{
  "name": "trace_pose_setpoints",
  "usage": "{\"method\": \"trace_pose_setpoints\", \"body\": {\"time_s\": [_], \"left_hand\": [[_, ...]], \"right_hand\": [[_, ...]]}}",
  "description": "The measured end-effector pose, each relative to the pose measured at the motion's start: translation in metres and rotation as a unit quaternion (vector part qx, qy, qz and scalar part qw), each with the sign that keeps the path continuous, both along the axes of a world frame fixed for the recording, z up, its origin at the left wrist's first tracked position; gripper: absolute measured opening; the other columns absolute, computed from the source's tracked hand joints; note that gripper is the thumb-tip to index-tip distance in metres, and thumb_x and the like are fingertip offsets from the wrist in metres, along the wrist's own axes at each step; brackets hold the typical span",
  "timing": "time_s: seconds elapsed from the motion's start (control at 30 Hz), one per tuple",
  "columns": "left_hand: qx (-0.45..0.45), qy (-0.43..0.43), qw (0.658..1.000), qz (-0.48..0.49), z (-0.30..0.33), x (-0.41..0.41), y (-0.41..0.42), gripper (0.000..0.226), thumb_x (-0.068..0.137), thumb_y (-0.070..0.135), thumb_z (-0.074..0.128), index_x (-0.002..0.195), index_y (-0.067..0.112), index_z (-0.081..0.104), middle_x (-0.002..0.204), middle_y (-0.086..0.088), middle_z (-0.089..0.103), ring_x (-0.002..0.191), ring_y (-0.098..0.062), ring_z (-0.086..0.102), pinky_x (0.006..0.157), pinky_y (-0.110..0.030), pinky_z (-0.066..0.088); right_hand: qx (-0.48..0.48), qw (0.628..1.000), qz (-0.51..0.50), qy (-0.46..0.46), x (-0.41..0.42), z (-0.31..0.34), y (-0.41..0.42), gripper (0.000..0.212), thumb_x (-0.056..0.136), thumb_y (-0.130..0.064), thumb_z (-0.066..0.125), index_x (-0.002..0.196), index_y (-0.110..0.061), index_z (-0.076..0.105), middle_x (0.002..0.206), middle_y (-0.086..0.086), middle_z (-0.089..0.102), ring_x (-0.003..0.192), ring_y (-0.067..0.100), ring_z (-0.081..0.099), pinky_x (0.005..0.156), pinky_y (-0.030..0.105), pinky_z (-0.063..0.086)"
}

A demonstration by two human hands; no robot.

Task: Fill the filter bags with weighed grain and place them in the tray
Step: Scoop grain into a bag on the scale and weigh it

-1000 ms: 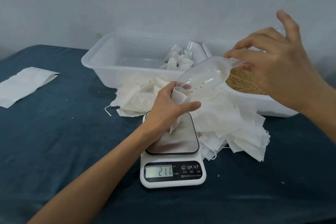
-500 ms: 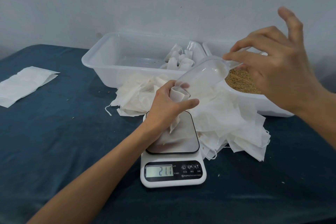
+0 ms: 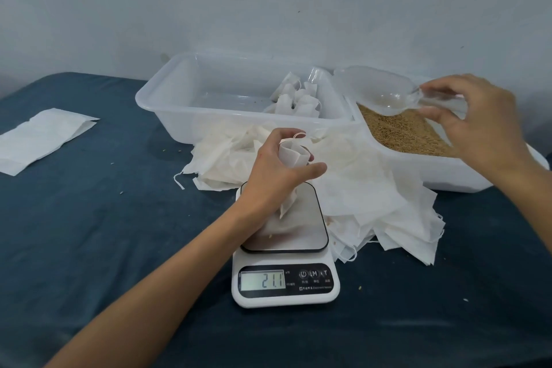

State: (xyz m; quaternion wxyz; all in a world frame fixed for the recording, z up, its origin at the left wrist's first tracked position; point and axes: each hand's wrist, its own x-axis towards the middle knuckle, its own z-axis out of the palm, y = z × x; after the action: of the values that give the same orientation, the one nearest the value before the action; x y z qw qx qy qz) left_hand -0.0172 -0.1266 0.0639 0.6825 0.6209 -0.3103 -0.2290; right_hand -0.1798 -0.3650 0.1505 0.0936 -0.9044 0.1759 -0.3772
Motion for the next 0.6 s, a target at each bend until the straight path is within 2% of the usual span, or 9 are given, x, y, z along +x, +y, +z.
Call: {"method": "trace_pose_setpoints", "body": {"time_s": [0.03, 0.07, 0.13, 0.2, 0.23, 0.33, 0.4, 0.53, 0.6], "left_hand": [[0.003, -0.005, 1.0, -0.001, 0.0, -0.001, 0.0, 0.054, 0.081, 0.008, 0.086, 0.125, 0.022, 0.058, 0.092, -0.002, 0.073, 0.08, -0.011, 0.069, 0.082, -0.025, 0.056], [0.009, -0.012, 1.0, -0.001, 0.0, -0.001, 0.0, 0.053, 0.082, 0.009, 0.085, 0.125, 0.023, 0.058, 0.094, -0.002, 0.074, 0.083, -0.012, 0.07, 0.085, -0.028, 0.056], [0.03, -0.033, 0.999, 0.007, 0.0, -0.002, -0.001, 0.048, 0.085, 0.014, 0.084, 0.124, 0.026, 0.058, 0.108, -0.004, 0.074, 0.097, -0.02, 0.069, 0.095, -0.038, 0.055], [0.046, -0.054, 0.997, 0.017, -0.001, -0.003, -0.003, 0.04, 0.088, 0.02, 0.08, 0.122, 0.028, 0.059, 0.119, -0.005, 0.07, 0.106, -0.026, 0.067, 0.1, -0.042, 0.053], [0.045, -0.058, 0.997, 0.019, -0.002, -0.003, -0.004, 0.035, 0.091, 0.02, 0.076, 0.122, 0.026, 0.06, 0.117, -0.004, 0.07, 0.104, -0.025, 0.068, 0.098, -0.041, 0.053], [0.025, -0.063, 0.998, 0.014, -0.006, -0.001, -0.006, 0.017, 0.103, 0.009, 0.058, 0.118, 0.017, 0.062, 0.092, -0.001, 0.074, 0.085, -0.018, 0.069, 0.088, -0.032, 0.053], [0.013, -0.072, 0.997, 0.006, -0.01, 0.0, -0.007, 0.019, 0.108, 0.006, 0.045, 0.116, 0.012, 0.061, 0.084, -0.003, 0.073, 0.079, -0.018, 0.066, 0.084, -0.03, 0.052], [-0.016, -0.106, 0.994, 0.002, -0.008, -0.002, -0.008, 0.025, 0.112, 0.01, 0.038, 0.114, 0.009, 0.063, 0.083, -0.003, 0.073, 0.074, -0.019, 0.065, 0.076, -0.031, 0.051], [-0.038, -0.109, 0.993, 0.0, -0.003, -0.002, -0.007, 0.026, 0.112, 0.012, 0.038, 0.11, 0.004, 0.063, 0.087, -0.004, 0.073, 0.073, -0.02, 0.065, 0.076, -0.027, 0.053]], "right_hand": [[0.038, 0.999, -0.028, 0.0, -0.001, -0.003, -0.009, 0.03, 0.09, -0.019, 0.075, 0.119, -0.015, 0.069, 0.113, -0.002, 0.069, 0.104, 0.01, 0.061, 0.095, 0.012, 0.039], [0.064, 0.996, -0.061, 0.007, -0.002, -0.007, -0.019, 0.031, 0.091, -0.021, 0.075, 0.12, -0.015, 0.069, 0.114, -0.001, 0.07, 0.103, 0.012, 0.062, 0.094, 0.014, 0.041], [0.093, 0.985, -0.139, 0.038, -0.003, -0.016, -0.038, 0.031, 0.09, -0.026, 0.075, 0.119, -0.015, 0.069, 0.115, 0.005, 0.072, 0.098, 0.018, 0.063, 0.09, 0.031, 0.047], [0.101, 0.969, -0.207, 0.092, -0.004, -0.024, -0.051, 0.033, 0.091, -0.029, 0.075, 0.119, -0.014, 0.069, 0.117, 0.007, 0.071, 0.096, 0.022, 0.064, 0.088, 0.04, 0.049], [0.102, 0.96, -0.23, 0.125, -0.004, -0.028, -0.055, 0.033, 0.091, -0.03, 0.075, 0.119, -0.014, 0.068, 0.118, 0.006, 0.071, 0.099, 0.025, 0.065, 0.089, 0.041, 0.05], [0.098, 0.937, -0.265, 0.206, 0.0, -0.035, -0.059, 0.029, 0.092, -0.028, 0.074, 0.118, -0.015, 0.07, 0.117, 0.007, 0.072, 0.106, 0.03, 0.065, 0.09, 0.043, 0.051], [0.105, 0.927, -0.267, 0.24, 0.004, -0.037, -0.06, 0.027, 0.092, -0.025, 0.074, 0.117, -0.016, 0.071, 0.118, 0.007, 0.072, 0.11, 0.031, 0.064, 0.096, 0.047, 0.049], [0.135, 0.916, -0.26, 0.275, 0.01, -0.036, -0.063, 0.034, 0.089, -0.028, 0.078, 0.121, -0.019, 0.07, 0.125, 0.004, 0.069, 0.116, 0.029, 0.061, 0.102, 0.045, 0.046], [0.131, 0.914, -0.259, 0.284, 0.011, -0.036, -0.065, 0.031, 0.09, -0.028, 0.077, 0.12, -0.021, 0.07, 0.124, 0.004, 0.07, 0.115, 0.028, 0.061, 0.101, 0.043, 0.044]]}}
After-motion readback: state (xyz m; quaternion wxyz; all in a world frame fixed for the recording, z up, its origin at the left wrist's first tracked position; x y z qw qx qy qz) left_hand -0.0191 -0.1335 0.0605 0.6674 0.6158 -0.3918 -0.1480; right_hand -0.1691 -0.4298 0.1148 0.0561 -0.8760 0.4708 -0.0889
